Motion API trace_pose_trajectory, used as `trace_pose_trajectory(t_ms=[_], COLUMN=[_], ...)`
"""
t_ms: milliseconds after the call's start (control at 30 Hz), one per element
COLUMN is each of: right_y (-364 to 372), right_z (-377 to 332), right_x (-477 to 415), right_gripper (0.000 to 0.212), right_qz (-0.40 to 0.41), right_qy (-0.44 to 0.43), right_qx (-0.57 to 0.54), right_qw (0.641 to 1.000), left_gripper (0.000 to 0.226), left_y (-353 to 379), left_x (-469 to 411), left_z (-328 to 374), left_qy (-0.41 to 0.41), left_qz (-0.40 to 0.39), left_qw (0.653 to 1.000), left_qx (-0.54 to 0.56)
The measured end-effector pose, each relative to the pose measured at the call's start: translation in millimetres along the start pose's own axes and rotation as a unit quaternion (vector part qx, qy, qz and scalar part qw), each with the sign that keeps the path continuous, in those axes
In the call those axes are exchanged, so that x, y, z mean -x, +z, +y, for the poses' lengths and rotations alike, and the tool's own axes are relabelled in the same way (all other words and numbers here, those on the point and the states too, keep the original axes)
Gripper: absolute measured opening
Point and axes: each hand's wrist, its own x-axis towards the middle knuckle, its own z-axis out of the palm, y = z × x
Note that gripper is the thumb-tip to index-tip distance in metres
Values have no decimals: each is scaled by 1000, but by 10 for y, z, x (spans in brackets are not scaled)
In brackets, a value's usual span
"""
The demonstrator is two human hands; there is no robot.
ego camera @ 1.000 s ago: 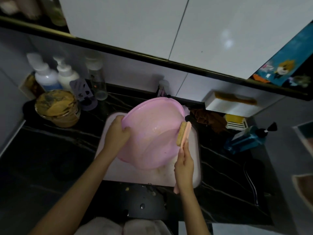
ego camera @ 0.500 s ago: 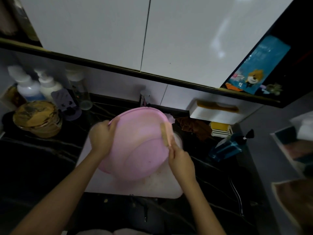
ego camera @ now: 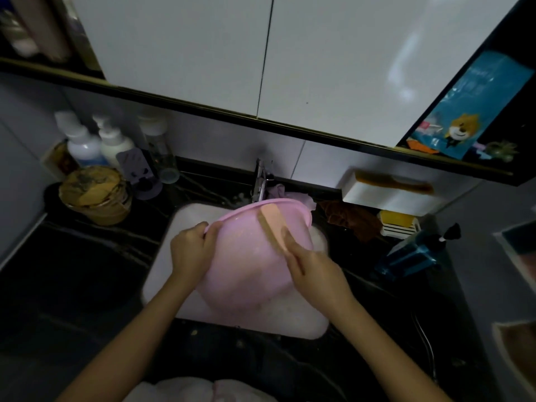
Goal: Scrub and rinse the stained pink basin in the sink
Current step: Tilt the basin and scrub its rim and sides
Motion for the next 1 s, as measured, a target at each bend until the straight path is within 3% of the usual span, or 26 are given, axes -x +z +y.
trace_pose_trajectory(t_ms=[67, 200, 233, 367, 433, 500, 567, 667, 733, 867, 933, 1000], right_y=[-20, -133, -102, 127, 57, -54, -32, 209, 263, 55, 82, 211], right_z=[47, 277, 197, -130, 7, 149, 80, -230, -208, 28, -83, -157], right_x=[41, -141, -98, 153, 11, -173, -174, 111, 215, -48, -16, 160], right_gripper=[52, 48, 49, 55, 54, 51, 51, 55, 56, 53, 55, 58], right_qz=[7, 39, 42, 8, 38, 69, 75, 49, 30, 83, 74, 36], right_qy=[-15, 136, 134, -27, 23, 122, 155, 23, -41, 104, 71, -31], right_qx=[62, 22, 4, 47, 78, 65, 33, -7, 38, 51, 43, 63], right_qw=[998, 990, 990, 999, 996, 988, 985, 999, 998, 990, 994, 997], left_gripper=[64, 66, 67, 64, 64, 65, 66, 68, 66, 66, 65, 60], left_y=[17, 27, 36, 32, 24, 37, 65, 75, 53, 45, 55, 42], left_x=[10, 9, 0, 28, 47, 68, 91, 90, 83, 113, 110, 86], left_z=[57, 73, 86, 113, 140, 183, 234, 247, 234, 267, 273, 232], left_qy=[17, 10, 9, 15, 37, 51, 62, 61, 63, 86, 83, 69], left_qz=[-3, 6, 8, 2, -7, -10, -22, -22, -27, -32, -31, -41], left_qw=[1000, 1000, 1000, 999, 999, 998, 997, 998, 998, 996, 996, 997], left_qx=[-16, -26, -29, -31, -29, -32, -33, -25, -11, -6, -6, -1])
